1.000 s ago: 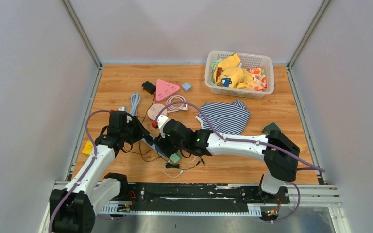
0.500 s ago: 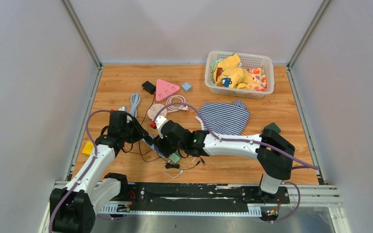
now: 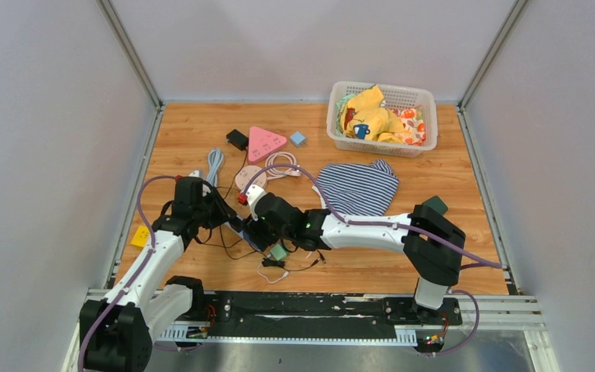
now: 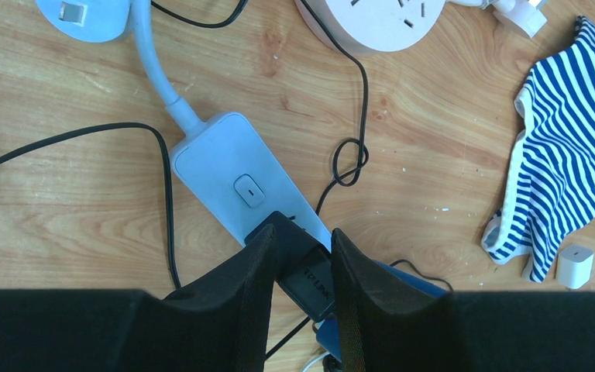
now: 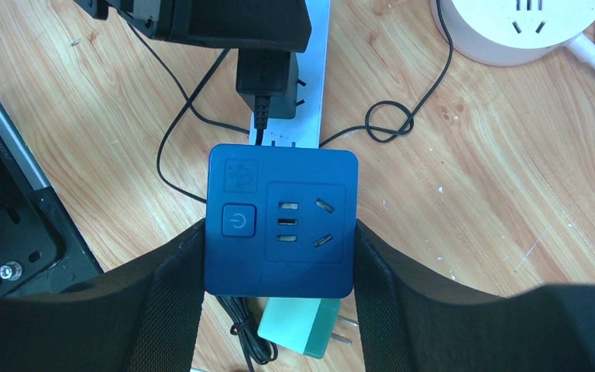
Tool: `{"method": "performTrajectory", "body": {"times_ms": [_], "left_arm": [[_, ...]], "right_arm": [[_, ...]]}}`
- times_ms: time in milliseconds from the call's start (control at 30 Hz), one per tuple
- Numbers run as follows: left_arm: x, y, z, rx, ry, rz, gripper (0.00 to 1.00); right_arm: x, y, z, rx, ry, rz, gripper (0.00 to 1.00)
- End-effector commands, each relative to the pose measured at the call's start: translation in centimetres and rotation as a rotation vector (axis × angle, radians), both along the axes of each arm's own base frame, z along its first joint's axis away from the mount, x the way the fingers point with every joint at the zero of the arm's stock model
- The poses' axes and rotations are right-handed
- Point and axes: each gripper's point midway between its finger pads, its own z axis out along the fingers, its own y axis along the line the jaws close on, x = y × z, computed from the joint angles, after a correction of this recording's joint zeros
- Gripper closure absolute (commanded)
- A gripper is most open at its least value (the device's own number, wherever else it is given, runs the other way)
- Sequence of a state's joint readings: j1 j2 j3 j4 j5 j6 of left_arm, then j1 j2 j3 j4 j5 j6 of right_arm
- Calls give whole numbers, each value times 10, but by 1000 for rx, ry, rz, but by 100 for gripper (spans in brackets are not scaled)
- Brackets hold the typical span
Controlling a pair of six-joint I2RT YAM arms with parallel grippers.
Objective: Insert the plug
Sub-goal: Insert the plug into the socket.
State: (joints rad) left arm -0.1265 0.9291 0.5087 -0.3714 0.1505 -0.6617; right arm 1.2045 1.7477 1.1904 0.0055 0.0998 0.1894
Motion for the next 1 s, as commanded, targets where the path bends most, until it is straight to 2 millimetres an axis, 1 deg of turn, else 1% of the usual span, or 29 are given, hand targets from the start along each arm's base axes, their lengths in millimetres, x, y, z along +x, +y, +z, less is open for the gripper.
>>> {"method": "performTrajectory", "body": {"times_ms": [0,167,233,433,500,600,700,967], "left_arm": [[-4,3,-9,17,24,-6,65],[-5,3,-10,16,28,-6,66],[-5,3,-10,16,31,-8,67],[-5,4,-12,23,37,-5,71],[-5,4,-13,25,40,-3,71],[-4,5,-12,29,39,-2,71],[-5,5,-13,31,41,0,71],[-5,6,-13,32,43,0,71]], "right_arm": [[1,8,-2,27,-12,-25,100],[3,2,-12,10,-10,-52,100],[4,-2,-12,17,-13,-70,100],[9,-1,18,80,-53,-79,100],[10,-1,24,89,-62,-82,100],[11,-1,26,100,-67,-86,100],[9,0,22,103,-60,-82,100],[8,6,22,132,-48,-76,100]]}}
